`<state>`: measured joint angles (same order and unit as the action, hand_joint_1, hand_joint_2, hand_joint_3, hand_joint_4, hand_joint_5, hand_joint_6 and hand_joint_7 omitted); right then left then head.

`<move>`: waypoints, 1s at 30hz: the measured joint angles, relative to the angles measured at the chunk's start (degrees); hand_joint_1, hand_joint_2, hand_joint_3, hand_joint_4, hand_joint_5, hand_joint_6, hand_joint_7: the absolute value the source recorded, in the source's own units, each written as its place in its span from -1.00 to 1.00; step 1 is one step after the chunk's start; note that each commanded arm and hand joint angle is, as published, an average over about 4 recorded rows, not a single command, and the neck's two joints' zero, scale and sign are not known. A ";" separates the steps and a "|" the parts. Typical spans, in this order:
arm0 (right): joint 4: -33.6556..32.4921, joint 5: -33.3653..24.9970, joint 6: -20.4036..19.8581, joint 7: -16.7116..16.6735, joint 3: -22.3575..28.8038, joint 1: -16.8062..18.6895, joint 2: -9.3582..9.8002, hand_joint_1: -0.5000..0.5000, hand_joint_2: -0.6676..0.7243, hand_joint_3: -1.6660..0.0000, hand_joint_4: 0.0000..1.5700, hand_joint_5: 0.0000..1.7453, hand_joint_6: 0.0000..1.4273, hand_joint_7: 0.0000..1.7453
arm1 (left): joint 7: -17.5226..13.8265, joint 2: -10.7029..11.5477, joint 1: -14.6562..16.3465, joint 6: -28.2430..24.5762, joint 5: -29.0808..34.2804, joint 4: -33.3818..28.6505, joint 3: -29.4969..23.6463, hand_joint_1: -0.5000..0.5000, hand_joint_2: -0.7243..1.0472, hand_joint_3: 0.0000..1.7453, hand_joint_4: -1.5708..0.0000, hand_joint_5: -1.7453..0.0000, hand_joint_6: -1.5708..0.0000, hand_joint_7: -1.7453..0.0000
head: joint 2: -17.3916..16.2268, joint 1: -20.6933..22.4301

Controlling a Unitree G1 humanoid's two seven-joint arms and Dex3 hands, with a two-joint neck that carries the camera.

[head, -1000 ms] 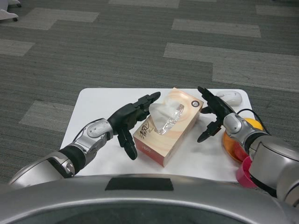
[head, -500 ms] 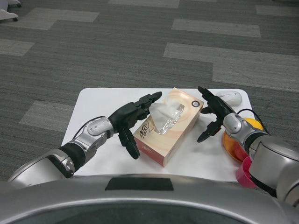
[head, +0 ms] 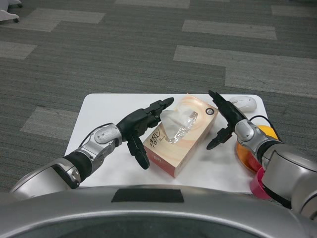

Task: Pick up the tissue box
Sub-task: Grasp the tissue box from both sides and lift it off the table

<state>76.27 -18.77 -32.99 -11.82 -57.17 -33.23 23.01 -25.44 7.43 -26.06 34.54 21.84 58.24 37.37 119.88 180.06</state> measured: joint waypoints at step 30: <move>-1.23 0.16 0.00 -0.01 -0.82 0.00 0.00 -0.83 -0.30 0.81 -0.27 -0.67 -1.00 -0.92 | 0.00 -0.27 -0.92 -0.08 -0.04 0.00 0.61 1.00 -0.50 -0.90 1.00 1.00 1.00 1.00 | -0.03 0.31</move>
<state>75.04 -18.62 -33.00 -11.83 -58.00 -33.23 23.02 -25.44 7.16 -26.98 34.46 21.80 58.25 37.98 119.84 180.37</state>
